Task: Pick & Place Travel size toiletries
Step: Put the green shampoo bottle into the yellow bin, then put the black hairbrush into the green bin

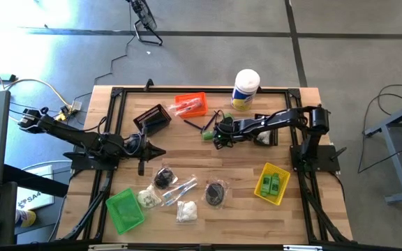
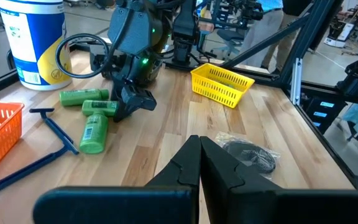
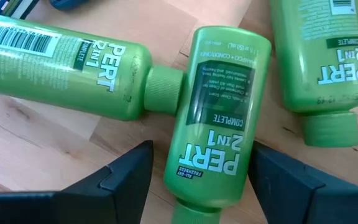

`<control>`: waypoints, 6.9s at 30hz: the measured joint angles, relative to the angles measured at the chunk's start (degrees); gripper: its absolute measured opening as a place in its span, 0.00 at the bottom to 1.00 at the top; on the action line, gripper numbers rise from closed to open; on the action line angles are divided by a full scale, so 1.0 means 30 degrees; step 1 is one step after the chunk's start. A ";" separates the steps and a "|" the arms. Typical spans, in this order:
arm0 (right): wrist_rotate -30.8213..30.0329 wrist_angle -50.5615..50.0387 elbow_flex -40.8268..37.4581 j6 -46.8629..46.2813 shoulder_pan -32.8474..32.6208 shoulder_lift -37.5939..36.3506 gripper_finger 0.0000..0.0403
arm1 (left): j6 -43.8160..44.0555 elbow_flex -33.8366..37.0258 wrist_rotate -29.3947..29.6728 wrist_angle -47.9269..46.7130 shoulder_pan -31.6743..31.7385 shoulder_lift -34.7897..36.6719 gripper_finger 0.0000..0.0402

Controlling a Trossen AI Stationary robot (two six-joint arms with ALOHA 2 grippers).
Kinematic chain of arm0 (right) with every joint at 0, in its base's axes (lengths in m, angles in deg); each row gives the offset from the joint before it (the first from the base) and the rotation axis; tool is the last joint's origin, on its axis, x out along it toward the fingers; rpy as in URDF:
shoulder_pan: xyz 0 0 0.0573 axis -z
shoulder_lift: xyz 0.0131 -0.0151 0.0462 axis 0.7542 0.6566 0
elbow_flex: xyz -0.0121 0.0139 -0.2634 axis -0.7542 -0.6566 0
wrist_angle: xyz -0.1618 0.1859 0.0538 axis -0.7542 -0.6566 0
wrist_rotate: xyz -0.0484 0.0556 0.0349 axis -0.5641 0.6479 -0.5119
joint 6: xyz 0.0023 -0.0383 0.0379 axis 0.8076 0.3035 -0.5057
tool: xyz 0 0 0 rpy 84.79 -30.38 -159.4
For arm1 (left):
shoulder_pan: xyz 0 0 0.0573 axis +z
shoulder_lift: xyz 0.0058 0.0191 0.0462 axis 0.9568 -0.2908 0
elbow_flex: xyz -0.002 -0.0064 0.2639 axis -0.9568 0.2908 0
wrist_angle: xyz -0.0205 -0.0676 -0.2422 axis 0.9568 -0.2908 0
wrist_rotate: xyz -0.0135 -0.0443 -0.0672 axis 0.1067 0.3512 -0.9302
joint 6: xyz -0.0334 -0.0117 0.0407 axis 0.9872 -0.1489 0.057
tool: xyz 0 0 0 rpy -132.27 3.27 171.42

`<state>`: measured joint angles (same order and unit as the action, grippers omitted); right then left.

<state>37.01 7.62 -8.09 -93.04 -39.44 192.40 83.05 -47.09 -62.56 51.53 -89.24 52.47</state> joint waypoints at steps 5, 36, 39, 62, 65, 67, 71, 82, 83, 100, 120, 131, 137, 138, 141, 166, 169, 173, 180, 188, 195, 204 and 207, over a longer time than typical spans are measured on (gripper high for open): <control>-0.0109 -0.0184 0.0007 -0.0308 0.0000 0.0000 0.60 | 0.0000 0.0000 0.0000 0.0000 0.0000 -0.0007 0.00; 0.0346 -0.0343 0.0011 -0.0277 0.0000 0.0000 0.44 | -0.0005 0.0000 0.0000 -0.0092 0.0000 -0.0007 0.00; 0.0342 -0.0342 0.0015 -0.0277 -0.0007 0.0000 0.44 | -0.0004 0.0000 0.0000 -0.0209 0.0000 -0.0007 0.00; 0.1139 -0.1034 -0.0022 -0.0277 -0.0072 -0.0882 0.43 | -0.0007 0.0000 0.0000 -0.0423 -0.0006 -0.0015 0.00; 0.1150 -0.1443 -0.0022 -0.0277 -0.0066 -0.1338 0.43 | -0.0066 0.0000 0.0000 -0.0426 -0.0002 -0.0015 0.00; 0.1196 -0.1709 -0.0022 -0.0277 -0.0073 -0.1772 0.43 | -0.0066 0.0000 0.0000 -0.0433 0.0000 -0.0015 0.00; 0.1251 -0.1898 -0.0015 -0.0277 -0.0066 -0.2604 0.43 | -0.0066 0.0000 0.0000 -0.0536 -0.0003 -0.0015 0.00; 0.1985 -0.2220 -0.0005 0.0036 -0.0175 -0.5496 0.43 | -0.0066 0.0000 0.0000 -0.0568 0.0000 -0.0022 0.00; 0.2160 -0.2294 0.0000 0.0062 -0.0245 -0.5792 0.43 | -0.0066 0.0000 0.0000 -0.0568 -0.0006 -0.0022 0.00; 0.7544 -0.5000 -0.0007 -0.0451 -0.3035 -1.0948 0.43 | -0.0066 0.0000 -0.0004 -0.0933 -0.0004 -0.0015 0.00; 0.8045 -1.1948 0.0000 -0.9776 -0.9978 -1.2839 0.43 | -0.0066 0.0000 0.0000 -0.1064 -0.0007 -0.0022 0.00; 0.4689 -1.4031 0.0000 -1.6665 -1.4243 -1.2670 0.43 | -0.0015 0.0000 0.0000 -0.1064 -0.0004 -0.0022 0.00; 0.4251 -1.4142 0.0000 -1.9172 -1.5645 -1.1047 0.43 | -0.0073 0.0000 0.0000 -0.1087 -0.0006 -0.0022 0.00; 0.4283 -1.4184 0.0000 -1.9414 -1.5787 -1.0622 0.43 | -0.0073 0.0000 0.0000 -0.1094 -0.0004 -0.0022 0.00; 0.4262 -1.4219 0.0000 -2.0058 -1.6129 -0.9440 0.43 | -0.0073 0.0000 0.0000 -0.1151 -0.0007 -0.0022 0.00; 0.5289 -1.3887 0.0000 -2.0998 -1.6640 -0.5042 0.45 | -0.0073 0.0000 0.0007 -0.1428 -0.0007 -0.0022 0.00; 0.5656 -1.3872 0.0000 -2.0997 -1.6640 -0.5042 0.49 | -0.0073 0.0000 0.0010 -0.1428 -0.0007 -0.0022 0.00; 0.5771 -1.3865 0.0000 -2.0990 -1.6640 -0.5042 0.56 | -0.0073 0.0000 0.0015 -0.1428 -0.0004 -0.0022 0.00; 0.5442 -1.4084 0.0011 -2.0745 -1.6637 -0.5283 0.60 | -0.0073 0.0000 0.0007 -0.1421 -0.0004 -0.0022 0.00; 0.4115 -1.4185 0.0036 -1.9725 -1.6618 -0.6970 0.52 | -0.0073 0.0000 0.0007 -0.1421 -0.0002 -0.0022 0.00; 0.0735 -1.3227 0.0036 -1.7727 -1.5720 -0.8869 0.45 | -0.0073 0.0000 0.0007 -0.1413 -0.0003 -0.0022 0.00; -0.3056 -0.6764 0.0036 -0.9507 -1.2675 -0.9464 0.40 | -0.0073 0.0000 0.0007 -0.1406 -0.0004 -0.0022 0.00; -0.3105 -0.3780 0.0036 -0.5964 -1.1327 -0.9396 0.39 | -0.0077 0.0000 0.0007 -0.1406 -0.0007 -0.0022 0.00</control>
<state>27.69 -3.72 -7.98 -110.93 -73.42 164.21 82.82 -47.09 -62.54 47.31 -89.26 52.40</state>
